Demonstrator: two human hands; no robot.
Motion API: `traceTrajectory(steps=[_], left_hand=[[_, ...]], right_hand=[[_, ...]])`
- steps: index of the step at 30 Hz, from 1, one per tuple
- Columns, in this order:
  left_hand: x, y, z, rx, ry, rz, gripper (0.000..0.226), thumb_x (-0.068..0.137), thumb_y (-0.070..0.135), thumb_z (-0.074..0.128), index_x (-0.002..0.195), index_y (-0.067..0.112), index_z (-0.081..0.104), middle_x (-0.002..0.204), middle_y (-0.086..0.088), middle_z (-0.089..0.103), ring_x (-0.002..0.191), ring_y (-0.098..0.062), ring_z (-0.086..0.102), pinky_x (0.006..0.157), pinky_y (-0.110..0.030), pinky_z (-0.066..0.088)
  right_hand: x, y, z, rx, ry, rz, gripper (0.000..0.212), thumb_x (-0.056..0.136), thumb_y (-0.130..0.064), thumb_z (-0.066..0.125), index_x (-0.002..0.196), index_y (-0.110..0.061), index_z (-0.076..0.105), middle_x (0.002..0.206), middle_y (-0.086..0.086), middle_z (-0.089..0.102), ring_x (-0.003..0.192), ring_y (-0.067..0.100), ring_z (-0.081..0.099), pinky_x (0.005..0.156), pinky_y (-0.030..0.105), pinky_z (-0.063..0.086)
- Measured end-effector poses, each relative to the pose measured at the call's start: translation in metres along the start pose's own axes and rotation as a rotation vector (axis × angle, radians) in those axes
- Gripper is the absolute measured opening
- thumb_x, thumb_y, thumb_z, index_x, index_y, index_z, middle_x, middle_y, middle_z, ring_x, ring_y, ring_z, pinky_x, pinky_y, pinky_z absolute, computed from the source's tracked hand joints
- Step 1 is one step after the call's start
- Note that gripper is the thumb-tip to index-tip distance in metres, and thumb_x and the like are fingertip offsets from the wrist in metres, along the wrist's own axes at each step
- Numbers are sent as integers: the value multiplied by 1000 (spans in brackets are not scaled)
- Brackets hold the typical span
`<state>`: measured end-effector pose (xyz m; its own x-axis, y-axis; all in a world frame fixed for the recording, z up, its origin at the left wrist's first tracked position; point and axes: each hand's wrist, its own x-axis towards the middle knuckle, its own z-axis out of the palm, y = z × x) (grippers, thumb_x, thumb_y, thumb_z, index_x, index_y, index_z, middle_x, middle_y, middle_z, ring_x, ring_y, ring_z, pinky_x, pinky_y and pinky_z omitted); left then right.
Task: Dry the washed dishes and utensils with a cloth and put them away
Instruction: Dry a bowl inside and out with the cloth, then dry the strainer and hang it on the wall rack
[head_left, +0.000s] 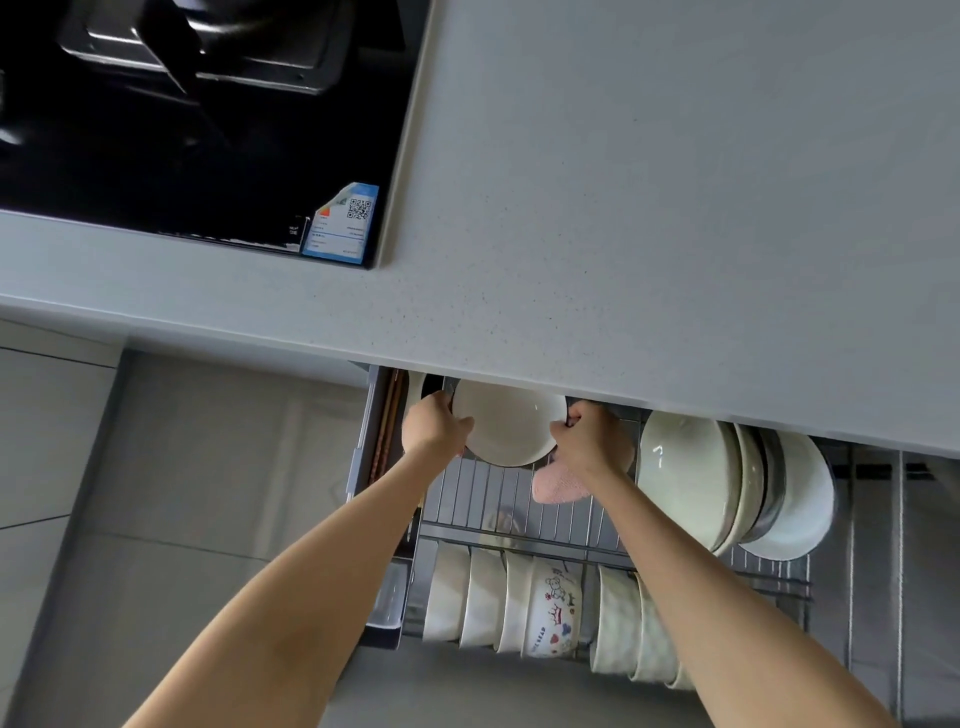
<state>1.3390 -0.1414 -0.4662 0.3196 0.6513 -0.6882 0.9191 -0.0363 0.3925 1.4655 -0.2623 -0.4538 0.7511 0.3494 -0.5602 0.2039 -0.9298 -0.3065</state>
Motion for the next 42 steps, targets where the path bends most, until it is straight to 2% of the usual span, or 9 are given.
traceTrajectory(steps=[8, 11, 15, 18, 23, 30, 34, 37, 42], left_hand=[[6, -5, 6, -127, -36, -29, 22, 92, 14, 52, 109, 0, 53, 92, -14, 62, 79, -33, 69, 71, -44, 59], [5, -6, 7, -192, -31, -41, 19, 92, 12, 53, 108, 1, 55, 100, -16, 63, 86, -34, 67, 74, -45, 58], [4, -7, 7, -232, -20, -59, 13, 92, 11, 52, 103, 6, 56, 91, -10, 62, 80, -32, 69, 68, -40, 60], [-2, -5, 1, -308, -55, -112, 5, 93, 9, 53, 98, 11, 52, 84, -6, 59, 71, -29, 70, 65, -38, 60], [-40, -5, -27, -460, -194, -175, 21, 94, 12, 51, 113, 3, 53, 72, -9, 57, 52, -16, 57, 66, -34, 58], [-154, -51, -118, -1008, -502, 14, 40, 91, 42, 53, 122, 17, 57, 115, -8, 66, 98, -20, 64, 75, -31, 55], [-199, -100, -163, -1081, -335, 98, 40, 84, 17, 65, 123, 15, 53, 126, -16, 60, 110, -28, 60, 92, -40, 50], [-232, -144, -195, -1067, -102, 118, 42, 87, 9, 63, 128, 10, 52, 118, -15, 62, 98, -22, 61, 80, -31, 48], [-313, -244, -257, -895, 244, 275, 72, 71, 52, 74, 133, 47, 37, 138, 24, 42, 125, 13, 38, 99, -10, 35]], right_hand=[[-3, 6, -1, 113, -78, -17, 17, 85, -18, 58, 70, -11, 60, 71, 3, 63, 72, 27, 59, 57, 27, 37], [-12, 9, -7, 171, -64, -4, 13, 84, -12, 55, 79, -8, 67, 79, 11, 68, 82, 32, 63, 63, 31, 43], [-37, 13, -29, 271, 12, -3, 23, 85, -18, 62, 106, -22, 70, 109, -7, 69, 94, 14, 59, 76, 27, 42], [-58, 14, -45, 376, -30, -99, 23, 85, -24, 67, 108, -24, 69, 108, -10, 68, 99, 10, 59, 82, 27, 44], [-91, -7, -71, 522, -238, -211, 32, 81, -29, 74, 111, -27, 66, 114, -11, 64, 109, 8, 57, 95, 28, 45], [-154, -88, -90, 638, -730, -302, 67, 68, -12, 77, 127, -38, 56, 117, -6, 61, 107, 16, 61, 85, 35, 51], [-206, -144, -78, 503, -834, -511, 81, 73, 7, 70, 136, -36, 45, 126, -11, 57, 114, 14, 58, 92, 37, 53], [-257, -188, -55, 385, -724, -674, 71, 76, 4, 72, 131, -31, 47, 126, -6, 57, 112, 12, 59, 97, 36, 51], [-363, -263, 1, 351, -771, -805, 53, 73, 3, 76, 116, -17, 52, 108, 7, 68, 92, 14, 68, 79, 27, 56]])
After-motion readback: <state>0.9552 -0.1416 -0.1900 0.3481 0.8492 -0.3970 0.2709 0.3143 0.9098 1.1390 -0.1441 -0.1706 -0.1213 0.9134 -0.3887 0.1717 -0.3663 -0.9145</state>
